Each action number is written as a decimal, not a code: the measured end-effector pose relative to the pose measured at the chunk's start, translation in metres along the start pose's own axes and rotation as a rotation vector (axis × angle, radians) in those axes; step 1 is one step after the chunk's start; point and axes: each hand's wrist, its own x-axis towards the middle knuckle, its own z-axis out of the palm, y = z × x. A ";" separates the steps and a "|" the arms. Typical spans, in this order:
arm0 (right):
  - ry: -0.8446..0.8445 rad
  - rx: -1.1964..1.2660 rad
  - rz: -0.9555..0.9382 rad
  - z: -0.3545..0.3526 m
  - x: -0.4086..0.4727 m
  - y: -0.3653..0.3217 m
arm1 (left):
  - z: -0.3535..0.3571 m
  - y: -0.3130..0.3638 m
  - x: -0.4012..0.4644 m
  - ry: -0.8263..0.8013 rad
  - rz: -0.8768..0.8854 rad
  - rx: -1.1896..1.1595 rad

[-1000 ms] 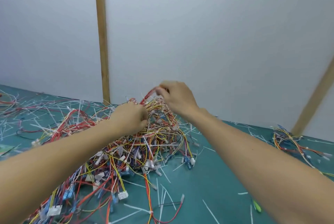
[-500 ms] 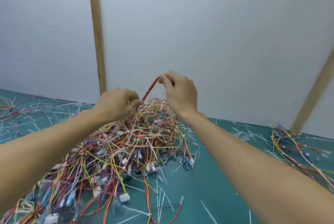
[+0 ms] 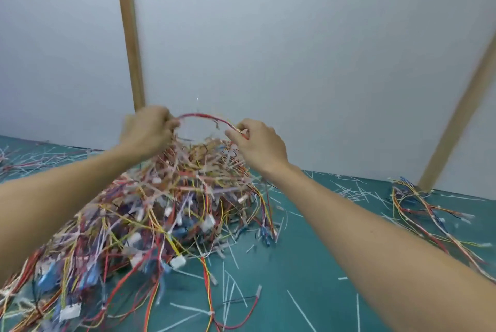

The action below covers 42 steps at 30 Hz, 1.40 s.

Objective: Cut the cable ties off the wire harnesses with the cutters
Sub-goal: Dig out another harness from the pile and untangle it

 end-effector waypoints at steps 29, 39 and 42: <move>0.057 -0.413 0.112 -0.028 -0.026 0.075 | 0.007 -0.009 0.004 -0.379 0.095 0.312; -0.189 -0.053 -0.022 -0.004 -0.028 0.034 | -0.025 -0.074 0.021 -0.635 -0.263 -0.551; -0.068 0.040 -0.135 0.008 -0.040 0.008 | -0.029 -0.100 0.023 -0.494 -0.309 -0.061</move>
